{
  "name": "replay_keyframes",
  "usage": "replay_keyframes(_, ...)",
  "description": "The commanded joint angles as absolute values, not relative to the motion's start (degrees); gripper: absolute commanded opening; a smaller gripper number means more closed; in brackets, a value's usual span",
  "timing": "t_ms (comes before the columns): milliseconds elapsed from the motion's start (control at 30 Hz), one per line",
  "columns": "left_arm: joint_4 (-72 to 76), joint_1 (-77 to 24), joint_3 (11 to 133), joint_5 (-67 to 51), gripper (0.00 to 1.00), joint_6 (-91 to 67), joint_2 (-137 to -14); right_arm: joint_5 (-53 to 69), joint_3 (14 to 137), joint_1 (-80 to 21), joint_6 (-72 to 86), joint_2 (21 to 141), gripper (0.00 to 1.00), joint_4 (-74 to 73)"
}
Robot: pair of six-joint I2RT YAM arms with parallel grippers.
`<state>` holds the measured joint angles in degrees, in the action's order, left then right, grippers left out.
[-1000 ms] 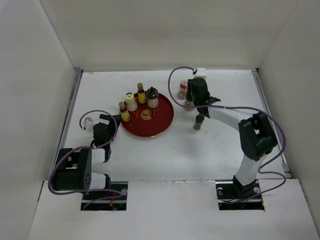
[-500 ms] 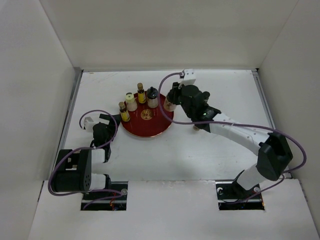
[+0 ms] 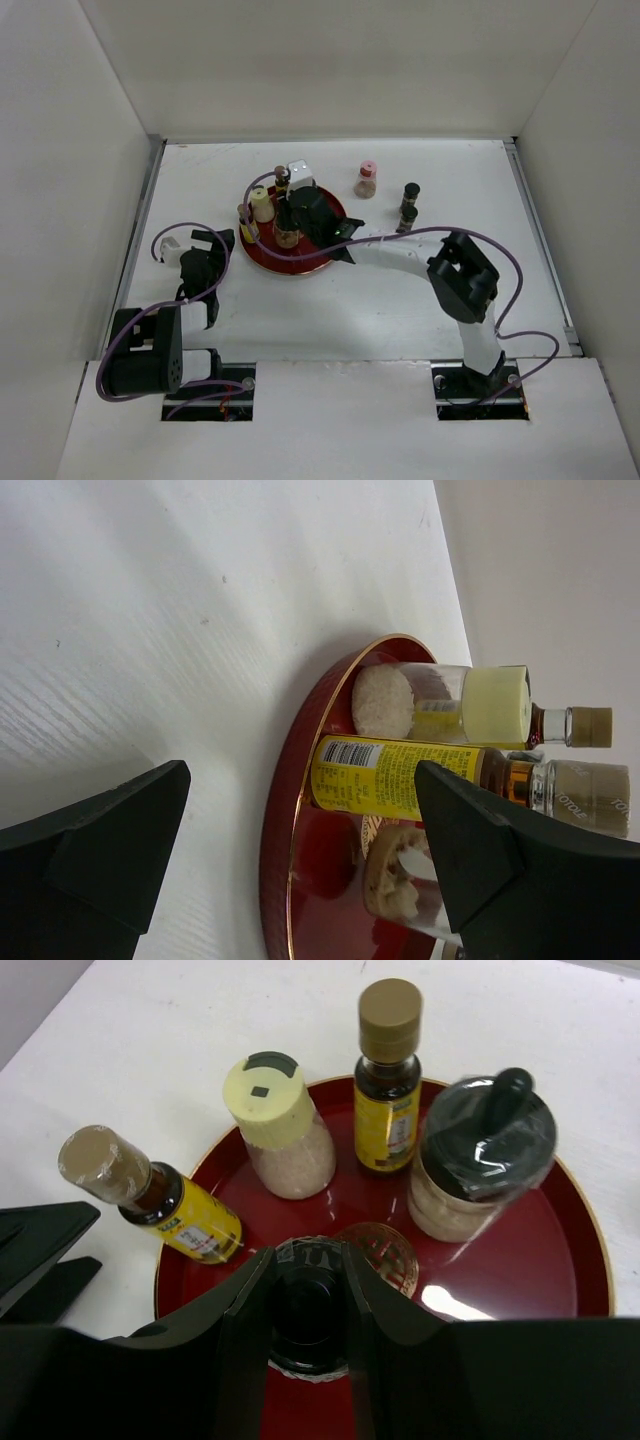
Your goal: Organize the condiment bottles
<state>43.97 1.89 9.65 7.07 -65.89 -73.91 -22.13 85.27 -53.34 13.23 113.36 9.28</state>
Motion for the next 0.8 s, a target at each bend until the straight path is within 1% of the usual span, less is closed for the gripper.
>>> replay_keyframes(0,46.2,2.3,9.4,7.0,1.00,-66.3,-73.3,-22.1,91.5,-53.6,12.4,115.1,0.24,15.2)
replay_keyframes(267,46.2,2.2,9.8,6.8,1.00,-66.4,-74.2,-21.6,95.6,-54.1,12.9,120.4,0.25,15.3)
replay_keyframes(367,46.2,2.1,10.0,6.7,1.00,-66.4,-74.5,-21.5,97.2,-54.1,13.4,122.3,0.28,15.0)
replay_keyframes(400,46.2,2.1,10.1,6.7,1.00,-66.4,-74.6,-21.5,97.3,-54.1,13.4,122.7,0.31,15.1)
replay_keyframes(433,46.2,2.1,10.1,6.7,1.00,-66.4,-74.7,-21.8,97.2,-54.1,13.3,122.7,0.38,15.3)
replay_keyframes(467,46.2,2.0,10.2,6.7,1.00,-66.4,-74.8,-21.9,97.1,-54.1,13.2,122.6,0.43,15.4)
replay_keyframes(567,46.2,1.6,10.4,6.6,1.00,-66.4,-75.0,-21.9,96.0,-54.1,13.4,121.2,0.55,16.4)
replay_keyframes(633,46.2,1.5,10.5,6.6,1.00,-66.4,-75.1,-21.5,94.4,-54.1,13.5,118.4,0.61,16.8)
replay_keyframes(767,46.2,0.9,10.9,6.4,1.00,-66.4,-75.8,-20.0,87.7,-54.4,12.9,109.3,0.67,16.9)
